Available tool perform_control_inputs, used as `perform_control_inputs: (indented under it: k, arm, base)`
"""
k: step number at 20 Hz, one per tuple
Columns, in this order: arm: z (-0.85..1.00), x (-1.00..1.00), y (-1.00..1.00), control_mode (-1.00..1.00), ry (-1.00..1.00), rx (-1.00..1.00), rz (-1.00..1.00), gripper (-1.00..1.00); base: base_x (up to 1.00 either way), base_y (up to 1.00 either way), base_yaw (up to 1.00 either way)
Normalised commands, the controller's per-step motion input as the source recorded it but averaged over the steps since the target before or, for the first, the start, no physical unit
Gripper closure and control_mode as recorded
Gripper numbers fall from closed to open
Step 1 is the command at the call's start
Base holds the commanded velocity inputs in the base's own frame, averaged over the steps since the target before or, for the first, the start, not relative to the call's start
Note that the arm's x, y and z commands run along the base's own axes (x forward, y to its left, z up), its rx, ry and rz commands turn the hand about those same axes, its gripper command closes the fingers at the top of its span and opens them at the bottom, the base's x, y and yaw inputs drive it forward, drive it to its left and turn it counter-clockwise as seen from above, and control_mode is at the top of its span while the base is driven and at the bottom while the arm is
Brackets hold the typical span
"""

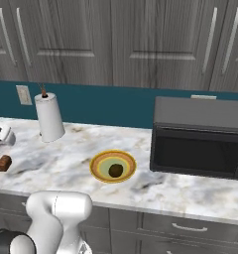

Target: Pick the avocado and bread from the counter and place them on the plate. Then pick the jam from the cabinet and place it next to the plate. Lastly close the cabinet door.

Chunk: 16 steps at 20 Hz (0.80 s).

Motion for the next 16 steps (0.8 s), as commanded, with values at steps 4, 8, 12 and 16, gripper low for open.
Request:
perform_control_inputs:
  k: [4,8,12,16]
  arm:
    - [-0.23,-0.19,0.16,-1.0,0.0,-0.02,0.09,-1.0]
    - [-0.23,0.0,0.1,-1.0,0.0,-0.08,0.04,-1.0]
    - [-0.25,0.07,0.0,-1.0,0.0,-0.1,0.02,-1.0]
    - [-0.39,0.03,0.04,-1.0,0.0,-0.09,0.02,-1.0]
  base:
    - [0.0,0.0,0.0]
    - [0.0,0.0,0.0]
    - [0.0,0.0,0.0]
    - [0.0,0.0,0.0]
